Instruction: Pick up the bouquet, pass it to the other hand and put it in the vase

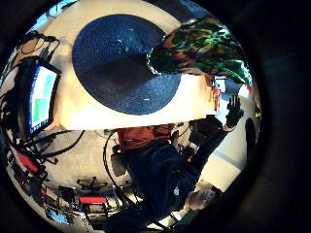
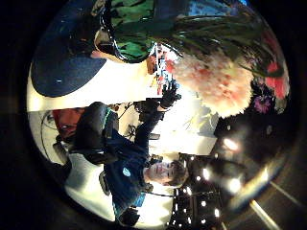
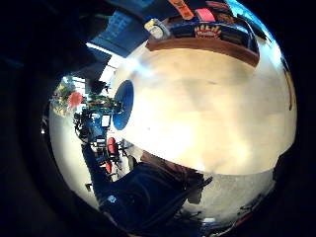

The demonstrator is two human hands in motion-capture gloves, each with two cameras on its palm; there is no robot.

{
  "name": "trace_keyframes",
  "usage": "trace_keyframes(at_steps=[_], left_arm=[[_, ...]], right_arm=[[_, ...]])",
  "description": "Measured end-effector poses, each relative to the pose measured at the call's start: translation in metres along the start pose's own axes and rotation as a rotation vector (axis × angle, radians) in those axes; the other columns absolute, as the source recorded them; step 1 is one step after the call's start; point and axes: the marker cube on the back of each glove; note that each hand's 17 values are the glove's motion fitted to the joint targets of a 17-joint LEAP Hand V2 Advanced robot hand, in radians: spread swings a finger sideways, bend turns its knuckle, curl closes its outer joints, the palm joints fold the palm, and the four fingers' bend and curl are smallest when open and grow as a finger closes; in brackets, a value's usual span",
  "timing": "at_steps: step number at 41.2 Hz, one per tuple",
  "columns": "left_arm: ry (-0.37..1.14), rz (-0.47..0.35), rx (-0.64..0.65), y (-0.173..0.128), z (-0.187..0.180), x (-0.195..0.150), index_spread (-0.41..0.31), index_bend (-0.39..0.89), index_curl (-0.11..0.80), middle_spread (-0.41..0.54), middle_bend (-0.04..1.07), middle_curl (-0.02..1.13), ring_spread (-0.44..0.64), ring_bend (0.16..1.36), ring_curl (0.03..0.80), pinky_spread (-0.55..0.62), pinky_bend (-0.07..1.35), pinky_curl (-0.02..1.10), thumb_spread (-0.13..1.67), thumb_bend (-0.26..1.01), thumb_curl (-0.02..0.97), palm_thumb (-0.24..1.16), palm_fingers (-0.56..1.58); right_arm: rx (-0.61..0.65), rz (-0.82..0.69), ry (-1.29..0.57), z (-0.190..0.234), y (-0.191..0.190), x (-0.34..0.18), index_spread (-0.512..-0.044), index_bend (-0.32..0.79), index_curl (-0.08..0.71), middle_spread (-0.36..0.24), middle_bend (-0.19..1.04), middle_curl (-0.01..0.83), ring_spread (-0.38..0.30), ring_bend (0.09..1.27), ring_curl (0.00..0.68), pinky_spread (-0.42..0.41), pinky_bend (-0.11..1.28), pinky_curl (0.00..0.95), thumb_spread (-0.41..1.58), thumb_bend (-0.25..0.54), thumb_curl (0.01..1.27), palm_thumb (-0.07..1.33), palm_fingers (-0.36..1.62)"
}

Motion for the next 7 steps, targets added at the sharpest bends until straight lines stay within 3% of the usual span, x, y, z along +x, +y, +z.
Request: trace_keyframes(at_steps=[7], left_arm=[[0.040,0.015,0.061,0.004,-0.011,0.005,0.144,0.06,0.246,0.348,0.16,0.30,0.46,0.53,0.294,0.48,0.39,0.35,0.92,-0.03,0.498,0.67,-0.20]], right_arm=[[-0.002,0.027,-0.011,0.000,-0.014,0.026,-0.309,0.25,0.389,-0.116,0.14,0.261,-0.042,0.30,0.329,0.181,0.31,0.350,1.11,-0.017,0.34,0.53,0.39]])
